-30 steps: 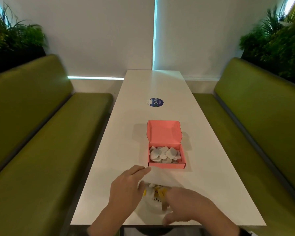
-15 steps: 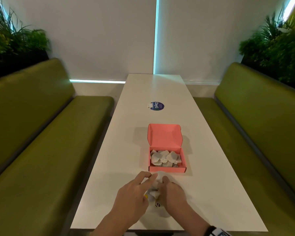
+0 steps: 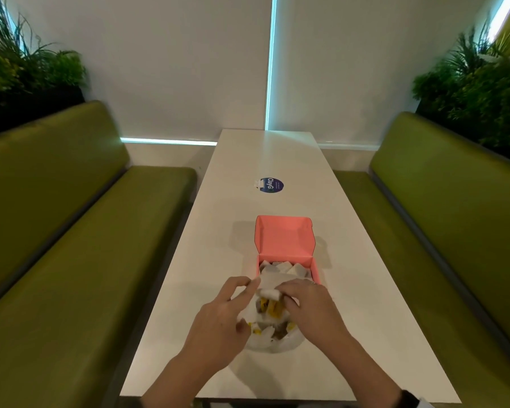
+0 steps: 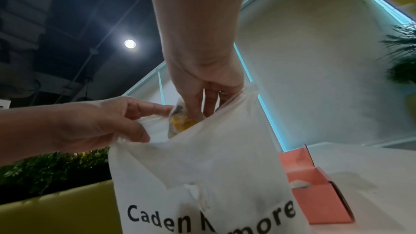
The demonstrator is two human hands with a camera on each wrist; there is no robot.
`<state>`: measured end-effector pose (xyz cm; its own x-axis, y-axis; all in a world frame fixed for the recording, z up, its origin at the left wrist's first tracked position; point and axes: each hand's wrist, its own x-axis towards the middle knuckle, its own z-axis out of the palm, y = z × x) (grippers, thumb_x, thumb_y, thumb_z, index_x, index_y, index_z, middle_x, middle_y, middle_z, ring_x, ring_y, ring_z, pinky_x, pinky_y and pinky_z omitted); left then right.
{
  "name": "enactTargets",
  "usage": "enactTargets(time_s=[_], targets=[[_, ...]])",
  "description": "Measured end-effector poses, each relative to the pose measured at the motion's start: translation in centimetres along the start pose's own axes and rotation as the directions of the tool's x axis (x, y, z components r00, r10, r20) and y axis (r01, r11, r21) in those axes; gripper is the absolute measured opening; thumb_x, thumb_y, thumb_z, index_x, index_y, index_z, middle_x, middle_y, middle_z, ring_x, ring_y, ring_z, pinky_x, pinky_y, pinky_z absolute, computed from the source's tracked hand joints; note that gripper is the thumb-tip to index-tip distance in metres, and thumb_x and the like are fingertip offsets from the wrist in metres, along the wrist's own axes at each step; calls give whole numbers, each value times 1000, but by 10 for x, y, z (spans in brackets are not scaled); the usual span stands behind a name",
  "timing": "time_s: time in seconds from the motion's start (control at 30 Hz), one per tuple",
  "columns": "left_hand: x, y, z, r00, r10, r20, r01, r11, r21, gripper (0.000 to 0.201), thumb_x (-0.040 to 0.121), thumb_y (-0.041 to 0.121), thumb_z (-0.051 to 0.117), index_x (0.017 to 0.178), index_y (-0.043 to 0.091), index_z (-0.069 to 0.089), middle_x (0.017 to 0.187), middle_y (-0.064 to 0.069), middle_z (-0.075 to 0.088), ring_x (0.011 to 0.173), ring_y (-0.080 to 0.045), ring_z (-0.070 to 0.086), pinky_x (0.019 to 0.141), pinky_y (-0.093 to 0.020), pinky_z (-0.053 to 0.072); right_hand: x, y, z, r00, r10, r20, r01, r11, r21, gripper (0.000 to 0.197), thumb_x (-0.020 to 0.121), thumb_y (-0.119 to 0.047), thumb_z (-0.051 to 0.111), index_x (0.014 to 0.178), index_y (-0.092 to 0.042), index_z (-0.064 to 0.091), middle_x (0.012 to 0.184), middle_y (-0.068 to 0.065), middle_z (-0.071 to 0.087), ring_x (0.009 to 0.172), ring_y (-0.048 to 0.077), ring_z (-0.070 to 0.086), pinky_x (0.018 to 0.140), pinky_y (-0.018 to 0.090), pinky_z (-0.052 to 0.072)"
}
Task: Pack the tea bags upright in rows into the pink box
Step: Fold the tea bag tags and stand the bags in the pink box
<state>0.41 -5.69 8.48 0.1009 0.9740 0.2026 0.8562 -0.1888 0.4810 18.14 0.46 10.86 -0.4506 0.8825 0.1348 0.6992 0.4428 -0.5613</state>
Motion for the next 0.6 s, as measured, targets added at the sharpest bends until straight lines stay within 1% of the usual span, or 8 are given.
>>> enactTargets(time_s=[0.07,0.1,0.17,0.23,0.27,0.4,0.5,0.6], targets=[[3,8,-9,1000,-25,-6,25,1000,2,80,77,9,66,143,35,28,134,17,37,51,-6,46,49,-3,39,0,-3,-2,995,61,-75,-45,980,195,26,90,-5,55,101,-20,73,84,-15,66,75,-9,57,70,5,39],[3,10,-14,999,-49,-6,49,999,-1,75,83,11,60,144,36,25,137,18,32,56,-6,47,56,-4,40,-1,-4,-3,990,105,-98,-74,959,273,22,90,-6,57,98,-17,73,75,-15,64,69,-8,57,67,5,41],[3,13,-23,993,-114,-6,114,993,-17,70,87,10,53,145,35,23,138,19,28,62,-6,47,64,-3,40,2,-5,-5,973,204,-109,-132,877,462,14,91,-7,57,92,-6,71,70,-1,65,67,5,62,62,12,49],[2,10,-32,985,-166,-57,163,985,-50,70,85,6,52,144,34,28,135,19,30,60,-7,48,61,-6,40,3,-9,-9,951,298,-82,-159,698,698,15,92,-5,55,91,-1,70,77,14,66,70,20,65,58,20,53],[2,7,-36,980,-184,-81,179,981,-71,69,83,4,53,143,33,32,132,19,33,59,-7,48,59,-7,40,4,-11,-12,939,337,-63,-163,601,783,15,92,-4,54,90,0,69,78,15,66,67,21,64,56,22,53],[5,-10,-53,950,-225,-216,203,972,-119,66,80,1,60,138,27,43,127,13,43,65,-5,52,59,-6,38,2,-11,-27,917,398,7,-143,314,939,21,94,-1,48,87,-5,67,70,2,70,60,11,65,53,21,52],[15,-22,-61,903,-212,-374,175,976,-132,63,77,-5,63,134,16,50,122,2,50,75,-10,55,65,-3,34,1,-3,-31,908,418,12,-142,280,949,21,94,-3,48,91,-6,69,78,6,73,67,14,68,55,22,54],[35,-31,-55,884,-137,-448,121,991,-64,62,73,-10,64,131,10,55,119,-7,55,73,-24,58,67,-22,42,-2,3,-31,886,464,-14,-141,297,944,19,94,-7,51,91,-7,69,82,8,73,71,18,68,57,23,55]])
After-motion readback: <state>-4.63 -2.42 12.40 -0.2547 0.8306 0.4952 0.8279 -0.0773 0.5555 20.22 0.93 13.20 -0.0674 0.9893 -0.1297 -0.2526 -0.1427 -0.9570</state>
